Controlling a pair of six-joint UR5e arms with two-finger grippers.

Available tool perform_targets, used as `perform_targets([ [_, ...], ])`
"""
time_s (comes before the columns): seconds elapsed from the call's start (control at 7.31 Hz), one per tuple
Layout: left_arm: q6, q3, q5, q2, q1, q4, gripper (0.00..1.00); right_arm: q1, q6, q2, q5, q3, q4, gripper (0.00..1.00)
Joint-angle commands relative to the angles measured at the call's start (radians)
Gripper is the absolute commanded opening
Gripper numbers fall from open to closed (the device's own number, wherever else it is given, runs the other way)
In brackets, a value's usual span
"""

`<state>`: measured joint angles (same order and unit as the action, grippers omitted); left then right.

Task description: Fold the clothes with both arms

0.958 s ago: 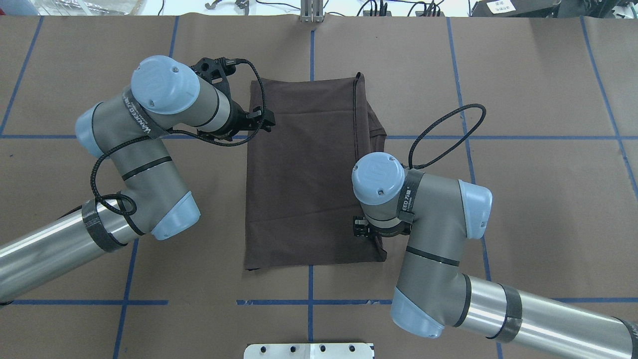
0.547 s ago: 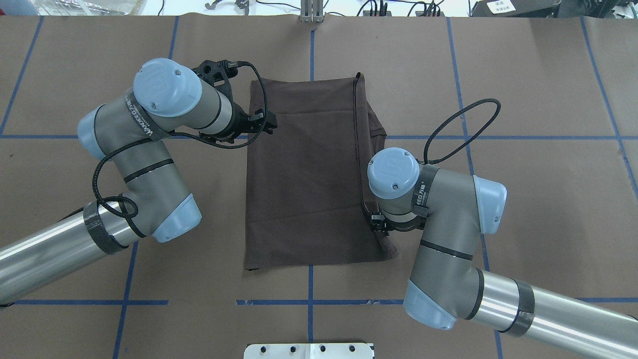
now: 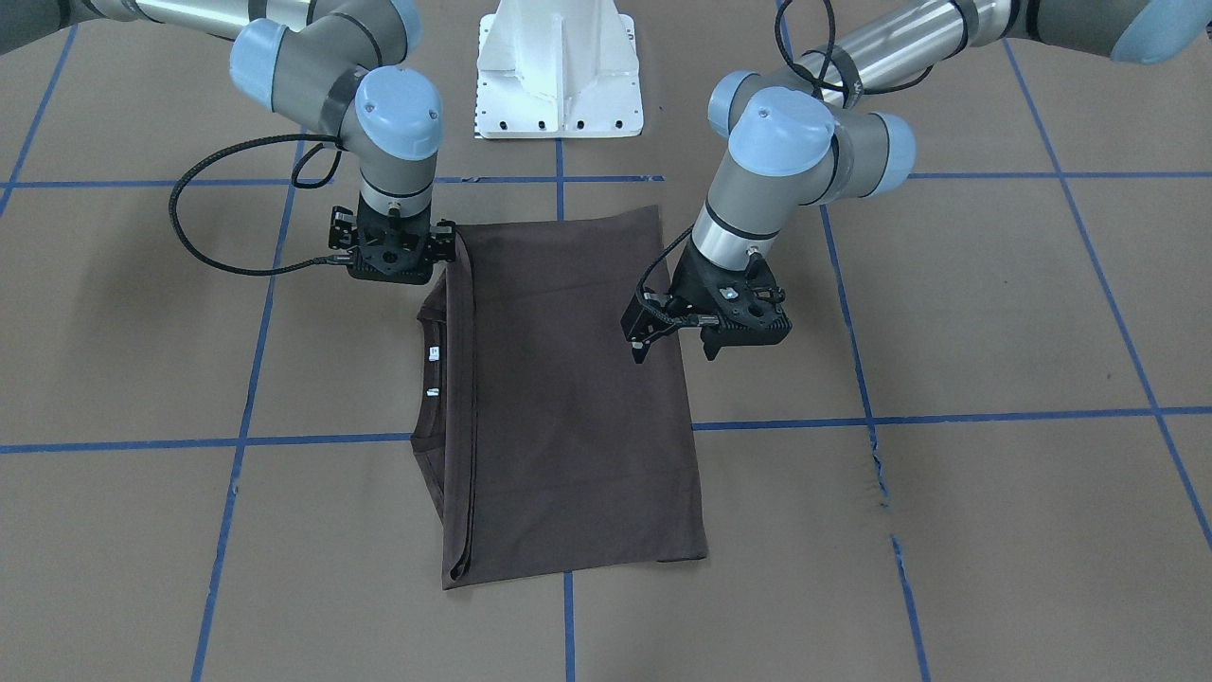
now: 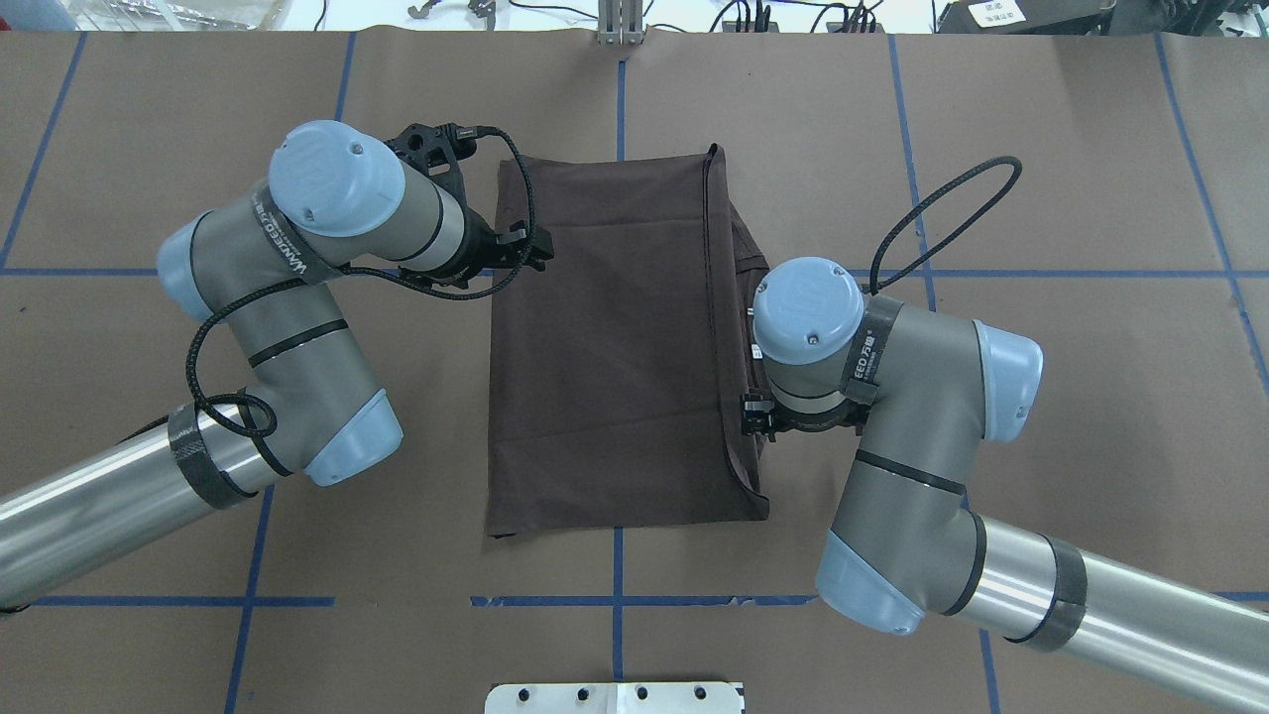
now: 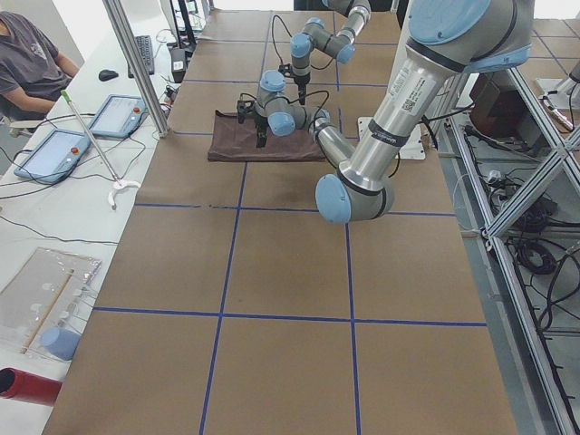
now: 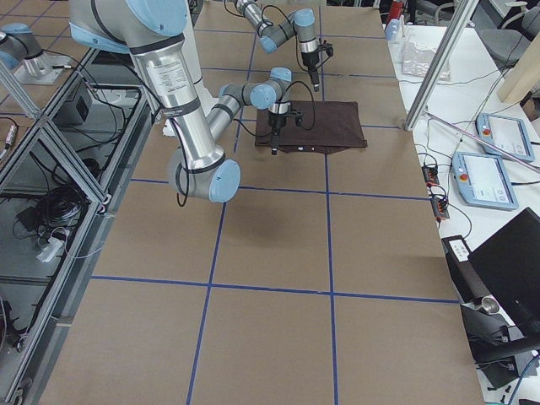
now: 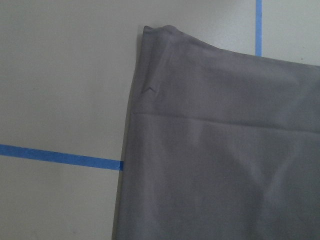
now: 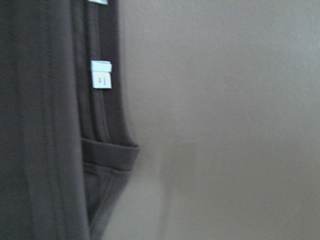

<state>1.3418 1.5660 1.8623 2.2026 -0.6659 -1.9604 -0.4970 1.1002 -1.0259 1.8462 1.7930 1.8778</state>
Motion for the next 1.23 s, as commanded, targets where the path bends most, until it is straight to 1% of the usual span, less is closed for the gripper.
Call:
perform_targets([
  [0.0, -0.001, 0.000, 0.000, -0.003, 0.000, 0.000, 1.00, -0.009, -0.069, 0.062, -0.002, -0.007, -0.020, 1.00],
  [0.14, -0.001, 0.000, 0.000, -0.003, 0.000, 0.000, 1.00, 0.004, -0.071, 0.064, -0.001, -0.030, -0.047, 1.00],
  [0.27, -0.003, -0.001, 0.000, -0.004, 0.000, 0.000, 1.00, 0.033, -0.072, 0.058, 0.004, -0.030, -0.048, 1.00],
  [0.41, -0.003, 0.000, 0.000, -0.004, 0.000, 0.000, 1.00, 0.038, -0.082, 0.047, 0.013, -0.018, -0.048, 1.00],
  [0.68, -0.003, 0.000, 0.000, -0.004, 0.000, -0.001, 1.00, 0.081, -0.089, 0.046, -0.001, -0.030, -0.048, 1.00],
  [1.09, -0.003, 0.002, 0.000, -0.004, 0.000, 0.000, 1.00, 0.098, -0.092, 0.030, 0.001, -0.047, -0.043, 1.00],
])
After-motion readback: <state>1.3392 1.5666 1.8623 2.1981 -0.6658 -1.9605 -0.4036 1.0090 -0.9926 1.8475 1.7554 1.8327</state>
